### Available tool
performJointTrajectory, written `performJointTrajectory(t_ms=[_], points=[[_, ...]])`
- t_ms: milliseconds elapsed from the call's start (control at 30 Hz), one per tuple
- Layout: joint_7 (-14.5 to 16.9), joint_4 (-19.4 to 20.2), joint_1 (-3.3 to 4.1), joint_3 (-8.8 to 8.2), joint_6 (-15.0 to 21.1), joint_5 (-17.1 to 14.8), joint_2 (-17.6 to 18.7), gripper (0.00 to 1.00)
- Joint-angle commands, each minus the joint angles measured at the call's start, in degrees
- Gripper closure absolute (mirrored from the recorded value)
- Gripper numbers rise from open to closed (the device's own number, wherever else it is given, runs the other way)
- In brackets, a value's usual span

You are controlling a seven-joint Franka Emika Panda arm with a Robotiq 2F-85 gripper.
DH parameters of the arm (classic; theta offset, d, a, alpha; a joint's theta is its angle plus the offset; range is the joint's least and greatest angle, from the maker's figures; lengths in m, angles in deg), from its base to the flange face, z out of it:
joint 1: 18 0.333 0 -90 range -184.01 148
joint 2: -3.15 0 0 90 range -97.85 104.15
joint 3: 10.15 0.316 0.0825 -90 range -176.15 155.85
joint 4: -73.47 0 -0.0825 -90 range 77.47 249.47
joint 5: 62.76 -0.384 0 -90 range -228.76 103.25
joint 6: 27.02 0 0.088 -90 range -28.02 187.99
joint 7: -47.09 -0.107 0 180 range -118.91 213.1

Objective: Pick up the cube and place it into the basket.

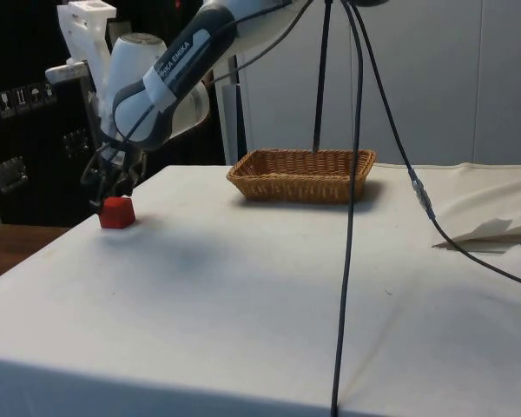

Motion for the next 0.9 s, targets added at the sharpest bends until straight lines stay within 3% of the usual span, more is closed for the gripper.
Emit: performJointTrajectory(t_ms=[0, 633, 733, 767, 800, 833, 867], points=[[0.3, -0.5, -0.29, 0.52, 0.3, -0.2, 0.3, 0.00], [-0.1, -0.1, 0.00, 0.06, 0.4, -0.1, 1.1, 0.03], [-0.1, -0.1, 0.00, 0.00, 0.3, -0.1, 1.1, 0.31], [-0.1, -0.1, 0.06, 0.00, 0.3, -0.1, 1.1, 0.60], [-0.1, -0.1, 0.06, 0.00, 0.3, -0.1, 1.1, 0.72], [-0.1, 0.0, 0.06, -0.06, 0.3, 0.0, 1.1, 0.82], [-0.1, -0.1, 0.06, 0.00, 0.3, -0.1, 1.1, 0.82]])
